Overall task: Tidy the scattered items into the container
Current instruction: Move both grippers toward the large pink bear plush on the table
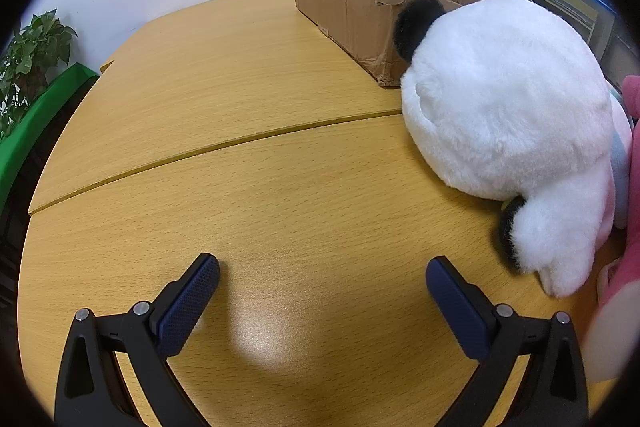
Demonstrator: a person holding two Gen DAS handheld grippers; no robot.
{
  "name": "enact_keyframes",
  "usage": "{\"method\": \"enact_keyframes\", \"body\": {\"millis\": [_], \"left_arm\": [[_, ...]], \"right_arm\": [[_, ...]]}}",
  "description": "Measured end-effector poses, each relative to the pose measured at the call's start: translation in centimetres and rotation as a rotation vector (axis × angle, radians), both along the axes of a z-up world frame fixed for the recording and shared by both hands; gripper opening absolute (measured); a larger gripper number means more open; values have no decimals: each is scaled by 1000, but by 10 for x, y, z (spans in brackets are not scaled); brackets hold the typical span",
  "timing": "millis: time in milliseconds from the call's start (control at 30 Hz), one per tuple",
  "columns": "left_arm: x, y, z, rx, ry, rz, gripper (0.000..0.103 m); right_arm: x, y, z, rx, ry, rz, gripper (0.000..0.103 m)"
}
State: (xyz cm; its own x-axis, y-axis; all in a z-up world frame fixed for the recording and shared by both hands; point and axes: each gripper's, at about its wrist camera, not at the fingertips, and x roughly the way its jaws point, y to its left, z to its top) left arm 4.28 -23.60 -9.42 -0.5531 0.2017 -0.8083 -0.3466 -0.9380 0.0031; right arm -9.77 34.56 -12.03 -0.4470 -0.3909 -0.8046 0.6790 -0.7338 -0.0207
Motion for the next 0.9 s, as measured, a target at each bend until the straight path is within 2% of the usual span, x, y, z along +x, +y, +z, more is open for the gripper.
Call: {"method": "enact_keyframes", "body": {"millis": [500,667,767,833,867,900], "left_arm": [[7,2,3,0,0,-39,103],[15,7,6,0,0,1,103],[17,9,8,1,0,38,103],[32,27,8,-4,-5,40,103],[55,52,8,-6,-20,28,102],[73,61,12,-8,-25,31,102]], "right_arm": [[-1,-1,0,-1,0,-8,103],[-2,-4,0,-1,-4,-82,103],[10,-1,1,20,-29,-167,103],[34,3,8,14,26,-216,103],[51,5,15,10,75,-250,103],[71,10,27,-6,127,-291,103]]}}
